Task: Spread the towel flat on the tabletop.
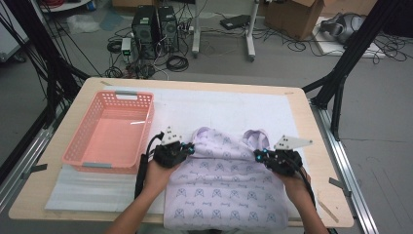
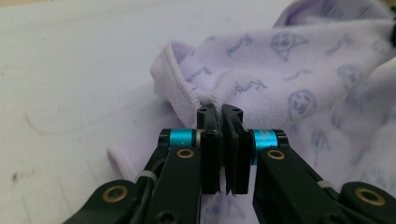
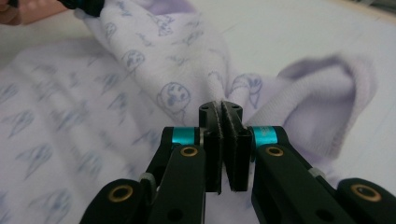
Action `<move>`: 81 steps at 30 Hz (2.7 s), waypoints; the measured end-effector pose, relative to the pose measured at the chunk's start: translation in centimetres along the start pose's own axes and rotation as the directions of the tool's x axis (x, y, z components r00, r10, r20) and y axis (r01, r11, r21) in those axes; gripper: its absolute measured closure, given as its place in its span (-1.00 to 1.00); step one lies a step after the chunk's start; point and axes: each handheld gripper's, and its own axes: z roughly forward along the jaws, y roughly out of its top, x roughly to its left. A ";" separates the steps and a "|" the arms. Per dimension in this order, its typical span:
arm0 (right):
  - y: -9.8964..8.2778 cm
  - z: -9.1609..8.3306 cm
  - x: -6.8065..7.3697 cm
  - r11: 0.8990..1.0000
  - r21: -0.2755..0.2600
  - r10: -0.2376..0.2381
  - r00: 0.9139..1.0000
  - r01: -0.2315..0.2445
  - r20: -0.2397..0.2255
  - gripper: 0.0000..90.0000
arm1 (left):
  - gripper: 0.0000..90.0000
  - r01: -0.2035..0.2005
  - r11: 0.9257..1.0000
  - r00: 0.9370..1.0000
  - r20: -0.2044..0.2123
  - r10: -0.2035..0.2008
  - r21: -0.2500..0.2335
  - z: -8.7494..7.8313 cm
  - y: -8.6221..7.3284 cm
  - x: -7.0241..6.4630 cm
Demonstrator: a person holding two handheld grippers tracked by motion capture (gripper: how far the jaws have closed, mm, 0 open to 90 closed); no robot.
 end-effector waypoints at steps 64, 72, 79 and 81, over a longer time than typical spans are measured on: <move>-4.9 -0.9 -4.6 0.976 0.103 0.170 0.967 -0.192 0.192 0.82 | 0.10 0.038 0.996 0.999 0.026 -0.040 0.081 6.7 6.4 3.3; -4.8 -1.4 -4.7 0.978 0.050 0.190 0.963 -0.203 0.193 0.49 | 0.29 -0.040 0.975 0.998 0.053 0.029 0.221 11.4 6.1 2.5; -4.9 -1.7 -5.1 0.974 0.016 0.220 0.957 -0.227 0.191 0.40 | 0.94 0.000 0.978 0.999 -0.050 0.011 0.208 10.4 6.2 3.5; -4.8 -1.6 -5.0 0.973 0.018 0.221 0.956 -0.229 0.196 0.40 | 0.94 0.025 0.987 0.994 -0.107 -0.007 0.159 9.4 6.6 4.2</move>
